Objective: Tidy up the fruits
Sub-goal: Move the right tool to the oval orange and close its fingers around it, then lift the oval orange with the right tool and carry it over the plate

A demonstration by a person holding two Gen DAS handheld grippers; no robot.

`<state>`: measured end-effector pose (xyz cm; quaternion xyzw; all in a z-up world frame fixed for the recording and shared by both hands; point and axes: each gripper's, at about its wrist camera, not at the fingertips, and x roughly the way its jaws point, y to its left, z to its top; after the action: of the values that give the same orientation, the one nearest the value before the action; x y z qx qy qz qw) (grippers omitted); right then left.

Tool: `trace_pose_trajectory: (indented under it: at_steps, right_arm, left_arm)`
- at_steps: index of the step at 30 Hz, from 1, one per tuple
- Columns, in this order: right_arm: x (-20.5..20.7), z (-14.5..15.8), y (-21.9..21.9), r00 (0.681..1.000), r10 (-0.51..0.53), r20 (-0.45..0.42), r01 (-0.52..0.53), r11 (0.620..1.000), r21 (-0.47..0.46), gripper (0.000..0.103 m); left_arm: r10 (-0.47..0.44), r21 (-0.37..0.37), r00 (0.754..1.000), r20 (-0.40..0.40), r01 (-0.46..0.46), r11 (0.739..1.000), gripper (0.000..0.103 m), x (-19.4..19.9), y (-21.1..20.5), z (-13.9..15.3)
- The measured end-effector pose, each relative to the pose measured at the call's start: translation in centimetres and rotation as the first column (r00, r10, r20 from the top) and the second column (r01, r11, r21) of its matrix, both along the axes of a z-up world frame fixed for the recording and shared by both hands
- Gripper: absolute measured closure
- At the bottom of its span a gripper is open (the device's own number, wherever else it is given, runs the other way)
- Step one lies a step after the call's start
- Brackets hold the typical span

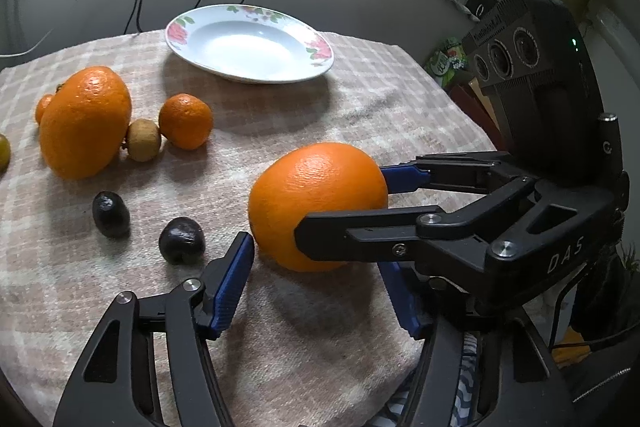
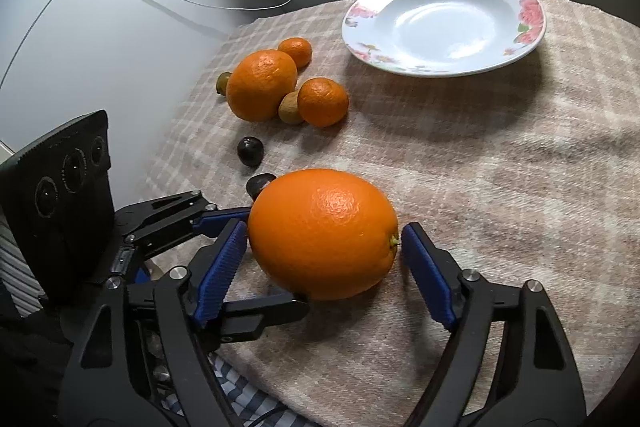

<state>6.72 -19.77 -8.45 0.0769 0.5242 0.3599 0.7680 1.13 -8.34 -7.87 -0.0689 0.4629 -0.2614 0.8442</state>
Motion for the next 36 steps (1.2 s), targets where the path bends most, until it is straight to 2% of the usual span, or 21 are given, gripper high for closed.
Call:
trace_pose_trajectory:
  at_steps: [9,20,36]
  right_arm:
    - [0.1,-0.1,0.0,1.000,-0.006,-0.003,0.006,1.000,0.000,0.025]
    - [-0.1,1.0,-0.3,0.999,-0.024,0.032,0.025,1.000,-0.010,0.025]
    - [3.3,3.7,-1.4,0.992,-0.065,0.104,0.066,0.998,-0.007,0.025]
  left_arm:
    - [-0.003,0.007,1.000,0.003,0.003,1.000,0.041,0.0,-0.2,0.0]
    - [-0.005,-0.002,1.000,0.023,0.005,1.000,0.041,0.2,-0.4,0.7]
    - [-0.009,0.006,0.996,0.091,0.009,1.000,0.041,4.4,-1.3,2.8]
